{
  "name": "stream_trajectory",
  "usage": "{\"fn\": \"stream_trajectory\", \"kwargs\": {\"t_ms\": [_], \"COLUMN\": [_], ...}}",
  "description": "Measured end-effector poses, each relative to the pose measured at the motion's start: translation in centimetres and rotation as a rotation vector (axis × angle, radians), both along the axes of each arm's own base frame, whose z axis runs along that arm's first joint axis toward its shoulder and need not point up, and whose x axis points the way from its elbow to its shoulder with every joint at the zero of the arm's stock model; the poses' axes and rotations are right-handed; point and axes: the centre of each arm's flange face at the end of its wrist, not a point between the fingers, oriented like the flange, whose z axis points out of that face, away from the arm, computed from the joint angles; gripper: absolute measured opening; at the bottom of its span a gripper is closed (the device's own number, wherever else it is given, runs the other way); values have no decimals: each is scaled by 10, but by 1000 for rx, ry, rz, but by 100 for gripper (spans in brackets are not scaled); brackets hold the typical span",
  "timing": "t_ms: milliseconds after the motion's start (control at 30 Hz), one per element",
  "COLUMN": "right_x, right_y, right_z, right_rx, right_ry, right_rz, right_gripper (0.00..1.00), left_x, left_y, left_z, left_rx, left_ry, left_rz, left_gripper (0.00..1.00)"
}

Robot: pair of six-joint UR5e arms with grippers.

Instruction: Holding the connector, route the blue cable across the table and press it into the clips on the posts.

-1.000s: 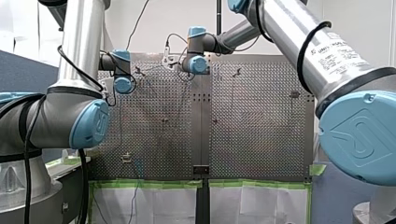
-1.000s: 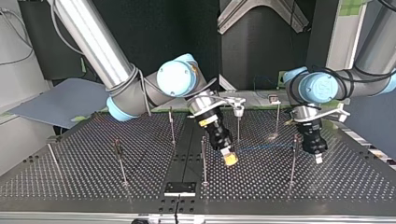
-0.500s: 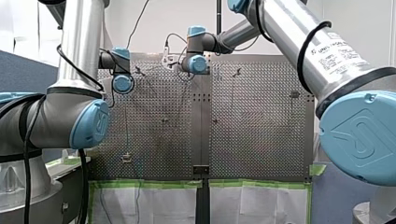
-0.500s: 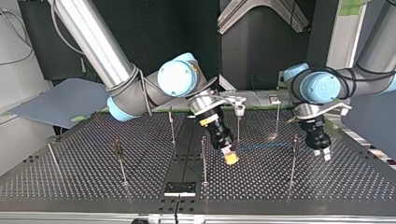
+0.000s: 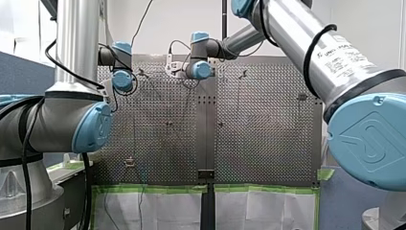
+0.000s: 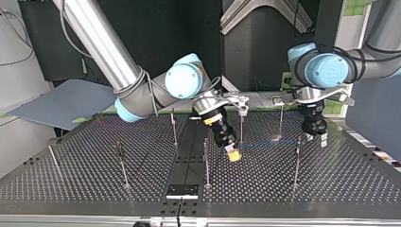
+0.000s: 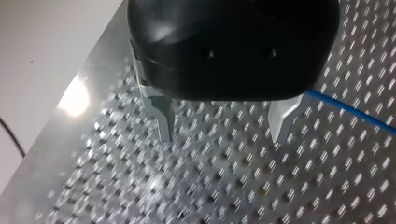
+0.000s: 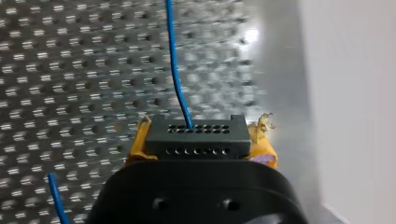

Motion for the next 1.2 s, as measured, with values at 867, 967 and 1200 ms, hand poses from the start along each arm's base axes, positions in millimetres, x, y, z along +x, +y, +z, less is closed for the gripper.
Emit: {"fn": "stream_trajectory", "kwargs": {"t_ms": [867, 967, 1200], "right_x": [-14, -18, -29], "right_y": [-16, -19, -28], "right_z": [-47, -50, -60], "right_rx": [79, 88, 113], "right_ry": [75, 81, 102], "right_rz": [-42, -57, -95], "right_gripper": [0, 0, 0], "left_x": [-70, -71, -75], "left_y": [-44, -53, -79], "left_z": [48, 45, 45], "left_rx": [68, 93, 158], "left_ry": [-27, -20, -32], "left_rz": [-173, -180, -214], "left_gripper": [100, 100, 100]}}
